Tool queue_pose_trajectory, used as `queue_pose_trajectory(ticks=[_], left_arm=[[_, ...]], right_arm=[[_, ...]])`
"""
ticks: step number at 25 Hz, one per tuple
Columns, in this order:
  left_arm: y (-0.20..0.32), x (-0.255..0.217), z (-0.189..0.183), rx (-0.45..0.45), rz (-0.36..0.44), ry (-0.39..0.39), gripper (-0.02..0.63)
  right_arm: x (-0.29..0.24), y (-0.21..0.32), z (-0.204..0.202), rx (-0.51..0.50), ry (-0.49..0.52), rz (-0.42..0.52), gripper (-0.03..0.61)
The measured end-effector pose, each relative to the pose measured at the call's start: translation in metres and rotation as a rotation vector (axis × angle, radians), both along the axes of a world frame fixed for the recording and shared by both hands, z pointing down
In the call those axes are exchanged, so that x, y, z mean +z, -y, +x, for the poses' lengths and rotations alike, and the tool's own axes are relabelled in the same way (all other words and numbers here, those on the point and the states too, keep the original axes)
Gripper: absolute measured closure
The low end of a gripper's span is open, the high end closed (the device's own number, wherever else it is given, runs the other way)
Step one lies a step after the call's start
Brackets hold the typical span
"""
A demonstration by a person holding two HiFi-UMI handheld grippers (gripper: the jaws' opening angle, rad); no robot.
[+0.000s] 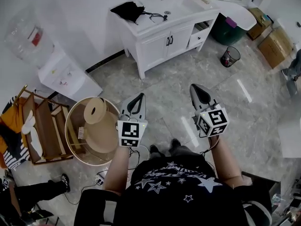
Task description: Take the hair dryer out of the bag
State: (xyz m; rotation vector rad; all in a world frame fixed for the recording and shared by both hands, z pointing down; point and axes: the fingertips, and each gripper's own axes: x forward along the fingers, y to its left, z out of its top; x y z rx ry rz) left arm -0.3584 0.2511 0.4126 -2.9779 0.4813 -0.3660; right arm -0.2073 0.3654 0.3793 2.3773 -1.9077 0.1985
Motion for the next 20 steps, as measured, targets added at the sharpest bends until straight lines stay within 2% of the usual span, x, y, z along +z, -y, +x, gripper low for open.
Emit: queue_pose_trajectory(ticks=[5,10,15,20], left_arm=[[0.014,0.007,-0.004,0.001,-0.015,0.010,0.604],[0.036,0.006,0.010,-0.022,-0.021,0.001,0.603],[0.063,0.013,0.041,-0.059,-0.010,0.025,0.603],[0.112,0.026,0.093,-0.117,-0.006,0.073,0.604]], right_arm=[[0.016,0.000,-0.003,0.032,0.032,-0.021,0.572],[0.026,0.016,0.022,0.038,0.064,-0.026,0.572],[0.036,0.056,0.067,-0.008,0.056,-0.014,0.572],[0.048,0.119,0.132,-0.076,0.038,-0.019,0.572]])
